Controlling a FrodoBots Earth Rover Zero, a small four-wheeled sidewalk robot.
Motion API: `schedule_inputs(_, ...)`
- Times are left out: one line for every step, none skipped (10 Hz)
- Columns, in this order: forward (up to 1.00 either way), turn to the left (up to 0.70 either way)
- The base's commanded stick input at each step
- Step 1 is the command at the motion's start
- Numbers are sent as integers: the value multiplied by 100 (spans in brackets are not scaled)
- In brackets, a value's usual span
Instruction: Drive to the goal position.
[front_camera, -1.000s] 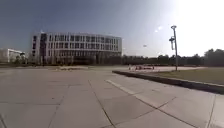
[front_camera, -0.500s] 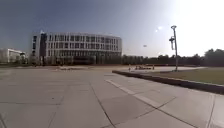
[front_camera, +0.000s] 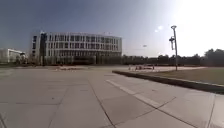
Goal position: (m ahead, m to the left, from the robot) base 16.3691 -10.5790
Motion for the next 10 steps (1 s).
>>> schedule_inputs(6,0)
schedule_inputs(6,0)
schedule_inputs(6,0)
schedule_inputs(6,0)
schedule_inputs(5,0)
schedule_inputs(6,0)
schedule_inputs(6,0)
schedule_inputs(6,0)
schedule_inputs(5,0)
schedule_inputs(6,0)
